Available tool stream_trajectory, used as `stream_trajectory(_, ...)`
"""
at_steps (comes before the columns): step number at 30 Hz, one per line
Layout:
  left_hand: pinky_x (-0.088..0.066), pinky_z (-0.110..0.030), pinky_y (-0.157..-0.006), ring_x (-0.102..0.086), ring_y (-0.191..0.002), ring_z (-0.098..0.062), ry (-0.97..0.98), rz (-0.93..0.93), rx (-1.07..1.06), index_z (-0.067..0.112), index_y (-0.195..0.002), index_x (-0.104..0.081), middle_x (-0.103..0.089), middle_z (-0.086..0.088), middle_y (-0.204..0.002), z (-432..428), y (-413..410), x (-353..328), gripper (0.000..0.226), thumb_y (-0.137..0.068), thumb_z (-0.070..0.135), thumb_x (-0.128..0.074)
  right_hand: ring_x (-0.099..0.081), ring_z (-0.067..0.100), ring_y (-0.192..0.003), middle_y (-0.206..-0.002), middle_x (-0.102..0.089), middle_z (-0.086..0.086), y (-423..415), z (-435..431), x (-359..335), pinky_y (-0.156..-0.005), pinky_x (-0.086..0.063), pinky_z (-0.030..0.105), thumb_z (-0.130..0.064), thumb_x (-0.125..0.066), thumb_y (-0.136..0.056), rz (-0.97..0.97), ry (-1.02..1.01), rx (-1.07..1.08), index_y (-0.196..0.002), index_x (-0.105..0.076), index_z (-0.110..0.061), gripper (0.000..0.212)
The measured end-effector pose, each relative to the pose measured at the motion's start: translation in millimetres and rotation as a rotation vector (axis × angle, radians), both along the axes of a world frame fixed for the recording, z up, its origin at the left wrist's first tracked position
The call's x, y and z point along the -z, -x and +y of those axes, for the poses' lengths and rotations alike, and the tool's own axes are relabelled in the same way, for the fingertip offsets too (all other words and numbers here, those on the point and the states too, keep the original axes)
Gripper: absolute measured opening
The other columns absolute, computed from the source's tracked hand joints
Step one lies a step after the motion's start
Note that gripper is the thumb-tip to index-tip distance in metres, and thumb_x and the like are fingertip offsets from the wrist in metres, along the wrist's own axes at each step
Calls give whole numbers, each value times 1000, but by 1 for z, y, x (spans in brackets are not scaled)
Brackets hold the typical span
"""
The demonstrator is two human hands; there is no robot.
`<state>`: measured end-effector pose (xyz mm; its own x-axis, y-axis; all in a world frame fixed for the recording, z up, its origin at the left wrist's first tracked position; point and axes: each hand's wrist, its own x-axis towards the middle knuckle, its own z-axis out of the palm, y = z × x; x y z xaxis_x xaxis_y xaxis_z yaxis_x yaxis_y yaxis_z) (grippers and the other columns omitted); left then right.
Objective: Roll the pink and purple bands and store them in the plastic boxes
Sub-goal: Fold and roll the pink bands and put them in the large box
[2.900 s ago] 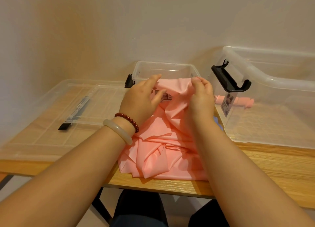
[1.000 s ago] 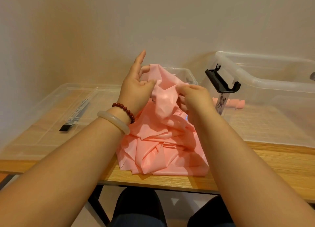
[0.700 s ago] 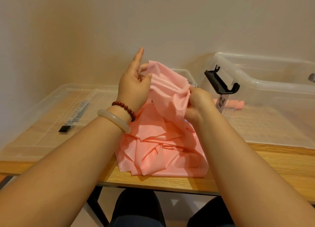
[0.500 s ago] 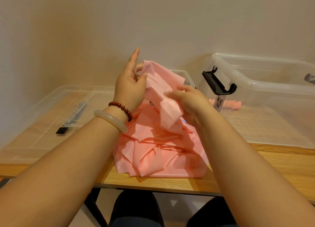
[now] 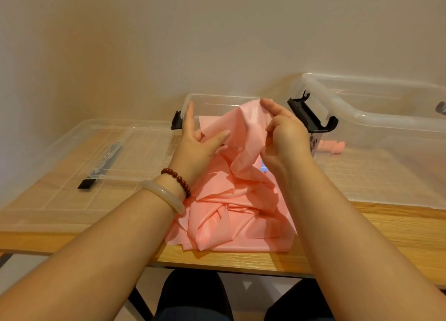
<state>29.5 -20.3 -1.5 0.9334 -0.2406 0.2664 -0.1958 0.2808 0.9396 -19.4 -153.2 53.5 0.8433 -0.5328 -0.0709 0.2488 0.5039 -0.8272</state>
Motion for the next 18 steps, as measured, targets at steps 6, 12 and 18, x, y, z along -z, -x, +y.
stream_trajectory(6, -57, -34, -83, -71, -82, -12, -93, -115, -211, 34, -153, -7, -75, 3, -85, 6, -8, -12, 91, -89, 6, -66, -67, 26, -93, -120, -62, 11, -4, -12, 14, -67, -56, 32, 0, -66, -86, 125, 330, -61, -131, -58, -11, 48)
stream_trajectory(12, -56, -39, -80, -62, -73, -13, -61, -253, -304, 33, -152, -17, -65, 2, -84, 6, -25, -37, 77, -92, 3, -57, -64, 14, -88, -133, -56, 3, -14, -15, 1, -64, -52, 22, 13, -50, -84, 83, 683, -123, -137, -53, -25, 65)
stream_trajectory(18, -52, -23, -79, -59, -72, -7, -348, -338, -360, 29, -151, -26, -65, 9, -87, 7, -55, -68, 69, -93, 7, -56, -60, 14, -77, -92, -68, -2, -33, -18, -11, -64, -50, 21, 13, -46, -85, 135, 703, 29, -109, -70, -19, 46)
